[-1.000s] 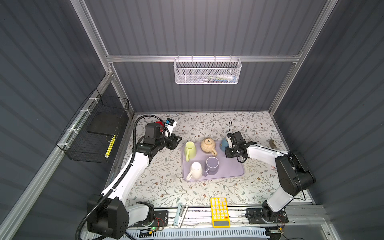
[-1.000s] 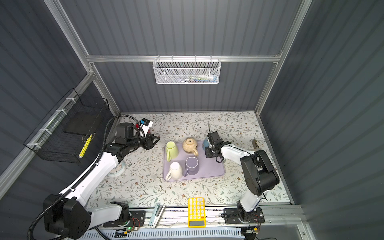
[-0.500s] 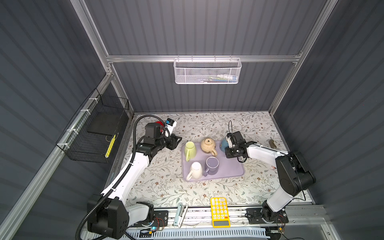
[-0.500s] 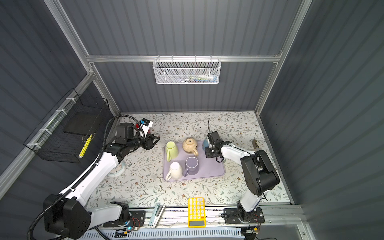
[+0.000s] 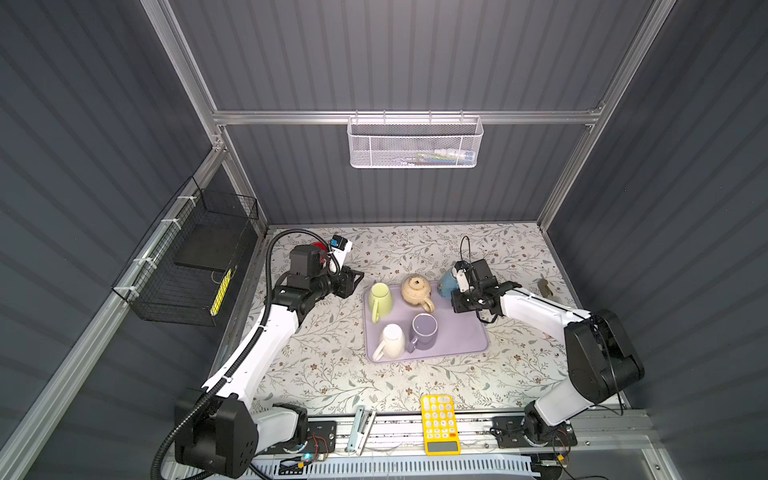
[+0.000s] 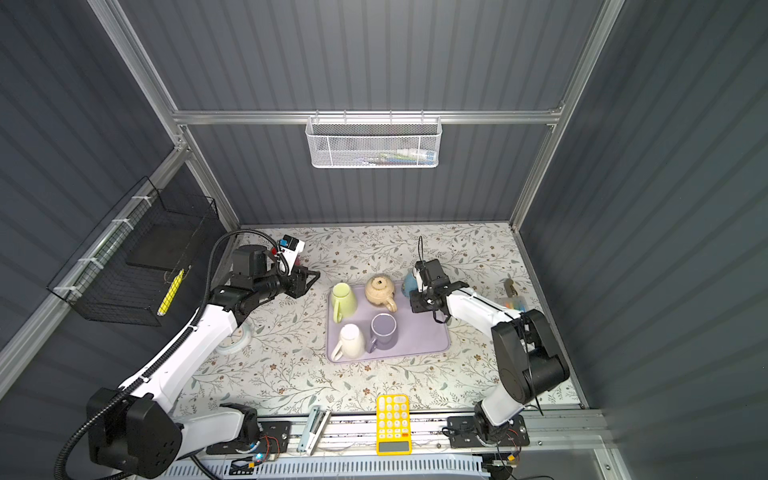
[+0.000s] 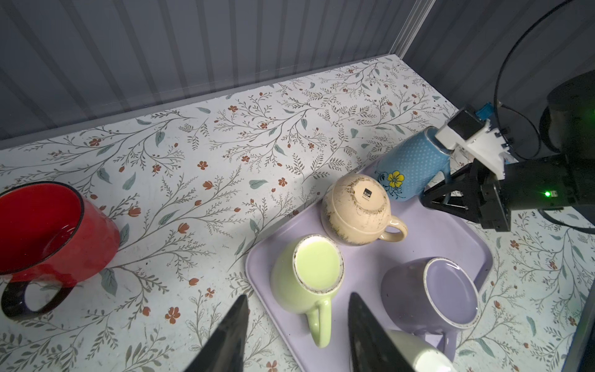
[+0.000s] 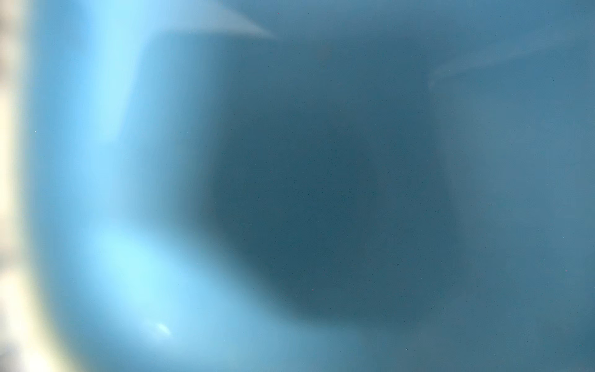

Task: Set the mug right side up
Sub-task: 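Lower the right gripper into the upside-down blue mug, grasp and lift it, then move the left gripper to the blue mug's side while the right gripper holds it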

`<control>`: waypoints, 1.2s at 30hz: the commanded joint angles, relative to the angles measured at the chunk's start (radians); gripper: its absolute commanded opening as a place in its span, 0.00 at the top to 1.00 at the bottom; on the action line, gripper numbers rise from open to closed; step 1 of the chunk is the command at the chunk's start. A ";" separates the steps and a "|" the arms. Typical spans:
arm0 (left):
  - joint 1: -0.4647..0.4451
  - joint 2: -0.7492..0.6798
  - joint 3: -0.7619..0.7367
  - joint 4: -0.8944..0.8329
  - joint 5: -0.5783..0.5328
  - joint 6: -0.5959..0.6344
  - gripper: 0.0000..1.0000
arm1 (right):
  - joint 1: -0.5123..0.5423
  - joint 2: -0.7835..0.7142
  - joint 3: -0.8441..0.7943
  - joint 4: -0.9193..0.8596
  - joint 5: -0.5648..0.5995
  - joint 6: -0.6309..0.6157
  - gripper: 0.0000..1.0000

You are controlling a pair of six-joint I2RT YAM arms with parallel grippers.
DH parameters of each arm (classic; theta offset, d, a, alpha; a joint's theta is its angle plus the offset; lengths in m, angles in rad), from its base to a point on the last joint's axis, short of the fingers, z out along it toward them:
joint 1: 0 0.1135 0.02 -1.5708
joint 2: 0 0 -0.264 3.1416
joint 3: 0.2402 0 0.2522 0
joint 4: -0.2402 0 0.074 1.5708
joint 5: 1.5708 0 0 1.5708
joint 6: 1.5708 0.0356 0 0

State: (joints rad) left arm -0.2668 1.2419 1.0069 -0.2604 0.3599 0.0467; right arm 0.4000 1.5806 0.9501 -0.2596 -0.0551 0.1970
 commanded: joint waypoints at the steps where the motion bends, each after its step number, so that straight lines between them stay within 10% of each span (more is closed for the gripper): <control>1: 0.001 0.012 0.015 -0.006 -0.021 -0.013 0.50 | -0.018 -0.050 0.003 0.058 -0.045 -0.011 0.97; 36: -0.071 0.006 -0.099 0.340 0.152 -0.375 0.44 | -0.113 -0.305 -0.149 0.406 -0.510 0.115 0.99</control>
State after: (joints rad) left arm -0.3279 1.2434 0.9249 -0.0082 0.4683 -0.2771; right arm 0.2935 1.3106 0.8036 0.0254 -0.4877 0.2886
